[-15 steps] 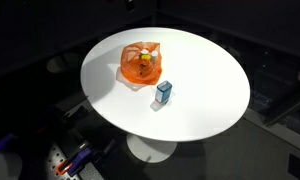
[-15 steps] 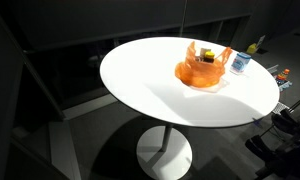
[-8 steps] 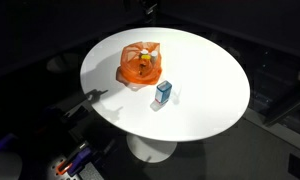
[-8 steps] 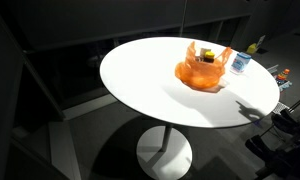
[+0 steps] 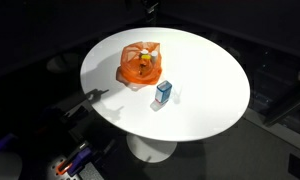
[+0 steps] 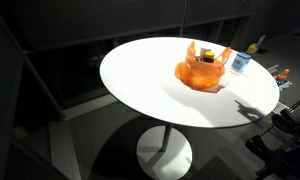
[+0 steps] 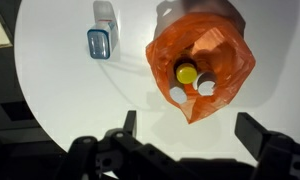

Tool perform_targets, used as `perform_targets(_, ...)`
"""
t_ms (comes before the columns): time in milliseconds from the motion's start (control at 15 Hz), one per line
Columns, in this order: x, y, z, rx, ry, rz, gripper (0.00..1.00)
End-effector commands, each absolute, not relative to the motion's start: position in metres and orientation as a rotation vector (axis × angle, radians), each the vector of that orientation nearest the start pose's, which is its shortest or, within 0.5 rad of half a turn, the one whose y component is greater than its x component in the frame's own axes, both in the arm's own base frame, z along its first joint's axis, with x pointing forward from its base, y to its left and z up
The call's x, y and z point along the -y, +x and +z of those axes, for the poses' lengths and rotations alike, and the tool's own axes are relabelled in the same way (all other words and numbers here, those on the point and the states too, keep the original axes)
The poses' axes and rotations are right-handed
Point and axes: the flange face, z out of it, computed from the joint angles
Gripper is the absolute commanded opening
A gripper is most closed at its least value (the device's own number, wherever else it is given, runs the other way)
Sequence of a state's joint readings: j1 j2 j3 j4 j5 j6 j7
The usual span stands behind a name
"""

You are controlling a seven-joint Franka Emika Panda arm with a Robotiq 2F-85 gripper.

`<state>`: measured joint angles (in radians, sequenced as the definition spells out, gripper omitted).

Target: Remove the syrup bottle from the plastic bag

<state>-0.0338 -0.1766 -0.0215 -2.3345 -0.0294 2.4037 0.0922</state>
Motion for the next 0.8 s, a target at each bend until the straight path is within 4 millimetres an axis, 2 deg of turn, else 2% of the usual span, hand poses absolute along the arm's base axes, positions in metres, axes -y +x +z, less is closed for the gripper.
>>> perform_targets(0,0.021,0.497,0.441,-0.19,-3.139,-0.398,1.0)
perform_targets(200,0.015,0.505,0.445,-0.173,-3.132,-0.385,1.0)
perform_targets(467,0.016,0.522,0.441,-0.167,-3.119,-0.374,1.0)
perform_targets(733,0.018,0.55,0.421,-0.167,-3.106,-0.304,1.0)
